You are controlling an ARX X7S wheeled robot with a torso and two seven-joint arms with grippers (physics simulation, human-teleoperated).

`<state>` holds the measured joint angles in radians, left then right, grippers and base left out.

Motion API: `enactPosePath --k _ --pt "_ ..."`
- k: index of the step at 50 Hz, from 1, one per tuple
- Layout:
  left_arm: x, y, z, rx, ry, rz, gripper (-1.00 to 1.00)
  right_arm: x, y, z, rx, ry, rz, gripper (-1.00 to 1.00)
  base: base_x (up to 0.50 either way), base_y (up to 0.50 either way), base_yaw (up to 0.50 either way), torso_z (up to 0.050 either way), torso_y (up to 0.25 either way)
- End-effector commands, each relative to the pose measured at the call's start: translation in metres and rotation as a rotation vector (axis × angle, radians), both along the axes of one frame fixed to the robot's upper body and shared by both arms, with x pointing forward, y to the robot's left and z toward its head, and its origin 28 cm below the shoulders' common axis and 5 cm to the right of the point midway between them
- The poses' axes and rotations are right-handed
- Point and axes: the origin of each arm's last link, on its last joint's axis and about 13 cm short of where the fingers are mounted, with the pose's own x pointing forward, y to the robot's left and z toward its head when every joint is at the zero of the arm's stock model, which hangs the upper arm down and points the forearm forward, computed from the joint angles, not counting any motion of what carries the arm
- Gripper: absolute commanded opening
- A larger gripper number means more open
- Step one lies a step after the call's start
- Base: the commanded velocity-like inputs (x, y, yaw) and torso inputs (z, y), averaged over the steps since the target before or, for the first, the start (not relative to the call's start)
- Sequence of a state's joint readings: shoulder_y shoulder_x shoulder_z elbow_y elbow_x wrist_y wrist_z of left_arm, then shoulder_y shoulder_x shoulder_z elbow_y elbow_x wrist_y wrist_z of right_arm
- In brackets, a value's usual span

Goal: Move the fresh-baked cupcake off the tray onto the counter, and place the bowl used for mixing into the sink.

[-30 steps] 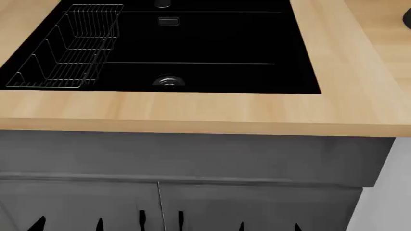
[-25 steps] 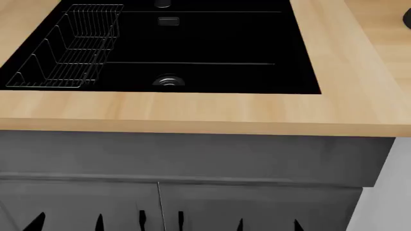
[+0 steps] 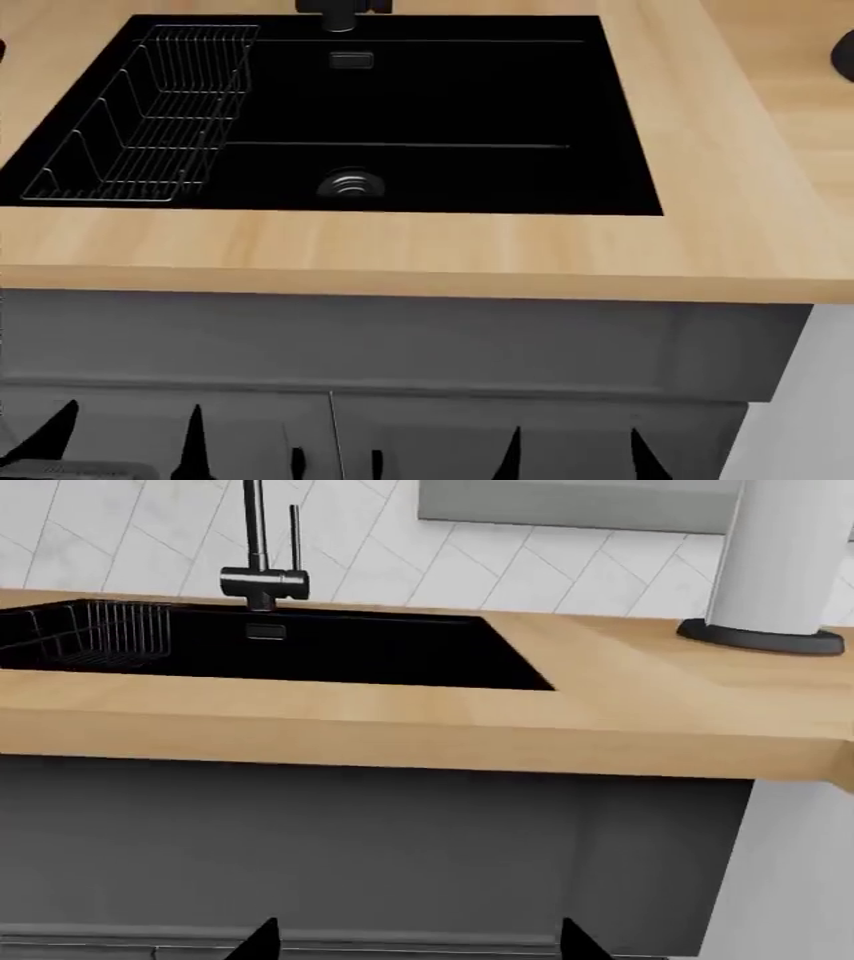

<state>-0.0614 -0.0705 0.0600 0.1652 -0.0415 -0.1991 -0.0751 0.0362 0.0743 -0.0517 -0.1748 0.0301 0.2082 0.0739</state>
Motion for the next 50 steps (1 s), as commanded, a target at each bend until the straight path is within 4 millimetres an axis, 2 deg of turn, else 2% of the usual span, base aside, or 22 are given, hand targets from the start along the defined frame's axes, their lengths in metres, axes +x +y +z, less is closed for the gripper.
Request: enactPosePath --k 1,4,6,9,13,16,21,22,23,31,32,35,36,37,40,50 --pt "0.016 0.002 0.059 0.013 -0.039 -0.021 1.00 0.014 -0.006 0.041 0.001 -0.005 0.016 1.00 0.00 0.00 0.00 0.050 0.012" --pt "0.022 0.002 0.082 0.013 -0.057 -0.030 1.00 0.016 -0.010 0.061 0.001 -0.030 0.012 1.00 0.00 0.00 0.00 0.050 0.012" --pt "0.025 0.002 0.091 0.014 -0.064 -0.032 1.00 0.020 -0.011 0.066 -0.005 -0.032 0.021 1.00 0.00 0.00 0.00 0.050 0.012" --pt "0.034 0.002 0.097 0.009 -0.048 -0.032 1.00 0.028 -0.013 0.072 0.002 -0.016 0.034 1.00 0.00 0.00 0.00 0.050 0.013" --pt "0.049 0.003 0.105 -0.005 -0.038 -0.007 1.00 0.036 -0.013 0.096 -0.010 -0.047 0.039 1.00 0.00 0.00 0.00 0.050 0.011" --pt "0.057 0.002 0.124 0.010 -0.048 -0.006 1.00 0.045 -0.014 0.111 -0.024 -0.052 0.047 1.00 0.00 0.00 0.00 0.050 0.012" --pt "0.067 0.001 0.144 0.019 -0.062 0.001 1.00 0.054 -0.018 0.130 -0.040 -0.083 0.025 1.00 0.00 0.00 0.00 0.050 0.012" --pt "0.061 0.002 0.135 0.015 -0.063 -0.004 1.00 0.052 -0.017 0.119 -0.046 -0.070 0.013 1.00 0.00 0.00 0.00 0.050 0.014" --pt "0.054 0.003 0.115 0.019 -0.064 -0.005 1.00 0.049 -0.016 0.098 -0.040 -0.069 0.014 1.00 0.00 0.00 0.00 0.050 0.012" --pt "0.054 0.003 0.114 0.019 -0.064 -0.005 1.00 0.049 -0.016 0.097 -0.040 -0.069 0.014 1.00 0.00 0.00 0.00 0.050 0.012" --pt "0.054 0.000 0.114 0.078 -0.080 -0.030 1.00 0.048 -0.016 0.095 -0.048 -0.069 0.007 1.00 0.00 0.00 0.00 0.015 0.000" --pt "0.054 -0.001 0.113 0.076 -0.061 -0.034 1.00 0.047 -0.016 0.096 -0.019 -0.084 0.021 1.00 0.00 0.00 0.00 0.000 0.000" --pt "0.053 -0.001 0.113 0.072 -0.064 -0.030 1.00 0.045 -0.015 0.097 0.035 -0.086 0.085 1.00 0.00 0.00 0.00 0.000 0.000" --pt "0.053 0.000 0.114 0.069 -0.072 -0.022 1.00 0.048 -0.016 0.095 -0.030 -0.080 0.019 1.00 0.07 0.29 0.00 0.000 0.000" --pt "0.053 -0.001 0.114 0.071 -0.069 -0.014 1.00 0.048 -0.013 0.094 0.019 -0.056 0.076 1.00 0.10 0.33 0.00 0.000 0.000" --pt "0.054 -0.001 0.113 0.077 -0.065 -0.018 1.00 0.047 -0.013 0.095 -0.002 -0.048 0.055 1.00 0.11 0.42 0.00 0.000 0.000"
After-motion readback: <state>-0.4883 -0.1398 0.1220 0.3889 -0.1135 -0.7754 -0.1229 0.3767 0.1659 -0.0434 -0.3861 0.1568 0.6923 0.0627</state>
